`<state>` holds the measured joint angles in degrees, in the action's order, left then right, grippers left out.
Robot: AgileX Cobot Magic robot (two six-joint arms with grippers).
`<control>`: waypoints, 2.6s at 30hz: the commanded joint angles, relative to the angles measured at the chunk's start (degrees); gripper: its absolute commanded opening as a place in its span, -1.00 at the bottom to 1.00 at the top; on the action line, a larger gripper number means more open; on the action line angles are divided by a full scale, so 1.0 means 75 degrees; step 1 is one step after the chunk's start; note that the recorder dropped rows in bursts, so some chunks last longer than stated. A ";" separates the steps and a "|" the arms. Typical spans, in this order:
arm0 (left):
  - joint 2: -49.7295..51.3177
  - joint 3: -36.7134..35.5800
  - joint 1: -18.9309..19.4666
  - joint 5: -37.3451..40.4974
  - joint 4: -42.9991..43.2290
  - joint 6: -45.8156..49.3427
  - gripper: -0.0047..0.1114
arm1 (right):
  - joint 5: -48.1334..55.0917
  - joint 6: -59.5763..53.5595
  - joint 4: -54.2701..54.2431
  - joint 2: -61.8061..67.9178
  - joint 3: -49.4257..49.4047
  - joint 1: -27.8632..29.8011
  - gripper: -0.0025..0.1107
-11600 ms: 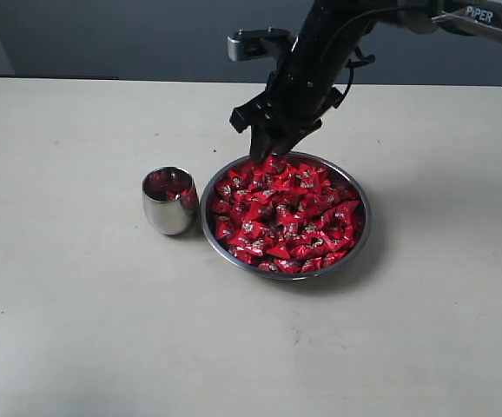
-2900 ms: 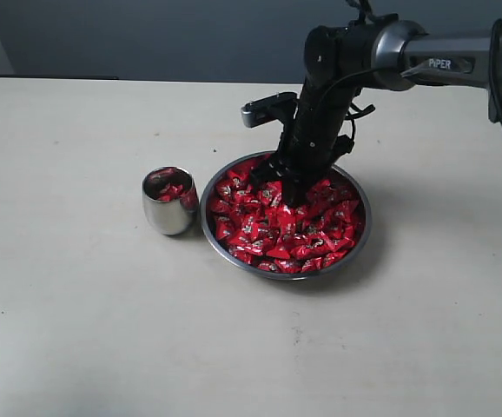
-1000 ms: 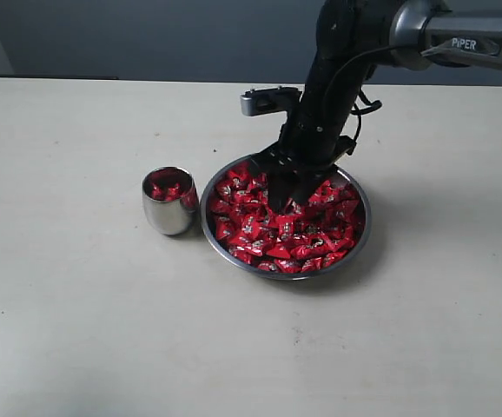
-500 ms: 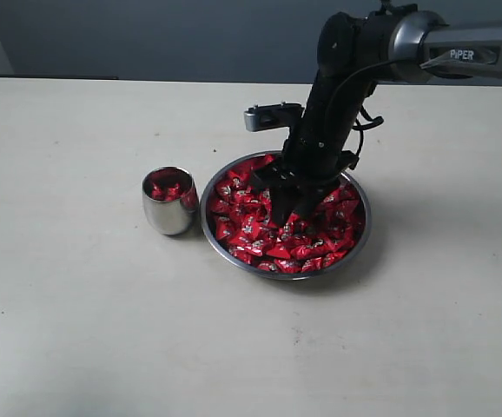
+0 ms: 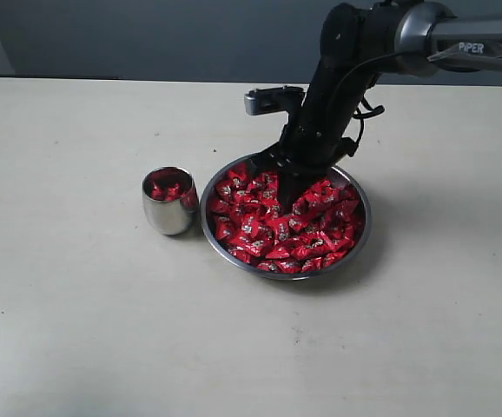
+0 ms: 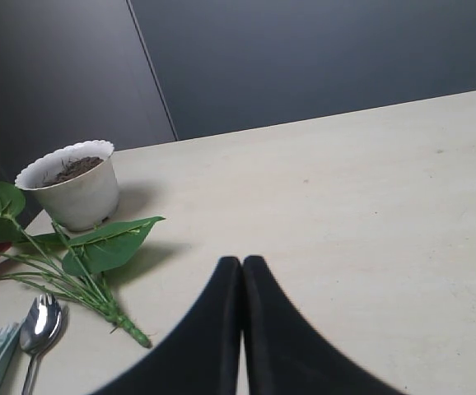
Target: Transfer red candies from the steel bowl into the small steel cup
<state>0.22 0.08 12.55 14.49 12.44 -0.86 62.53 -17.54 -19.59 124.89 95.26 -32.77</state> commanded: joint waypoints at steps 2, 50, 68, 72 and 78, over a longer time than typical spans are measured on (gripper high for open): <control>-0.0030 -0.0011 -0.0022 -0.0103 0.0034 -0.0028 -0.91 | 0.0074 -0.0001 0.0037 -0.0291 -0.0031 0.0001 -0.95; -0.0030 -0.0011 -0.0022 -0.0103 0.0034 -0.0028 -0.91 | -0.1653 0.0311 -0.0432 0.0243 -0.0031 -0.0702 -0.93; -0.0030 -0.0011 -0.0022 -0.0103 0.0034 -0.0028 -0.91 | -0.1013 0.0233 -0.0504 0.0457 -0.0031 -0.0702 -0.27; -0.0030 -0.0011 -0.0022 -0.0103 0.0034 -0.0028 -0.91 | -0.0629 0.0194 -0.0150 0.0457 -0.0031 -0.0702 -0.27; -0.0030 -0.0011 -0.0022 -0.0103 0.0034 -0.0028 -0.91 | -0.0528 0.0107 0.0074 0.0457 -0.0031 -0.0702 -0.60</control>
<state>0.22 0.08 12.55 14.49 12.44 -0.86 58.35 -15.98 -19.98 128.95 95.14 -38.17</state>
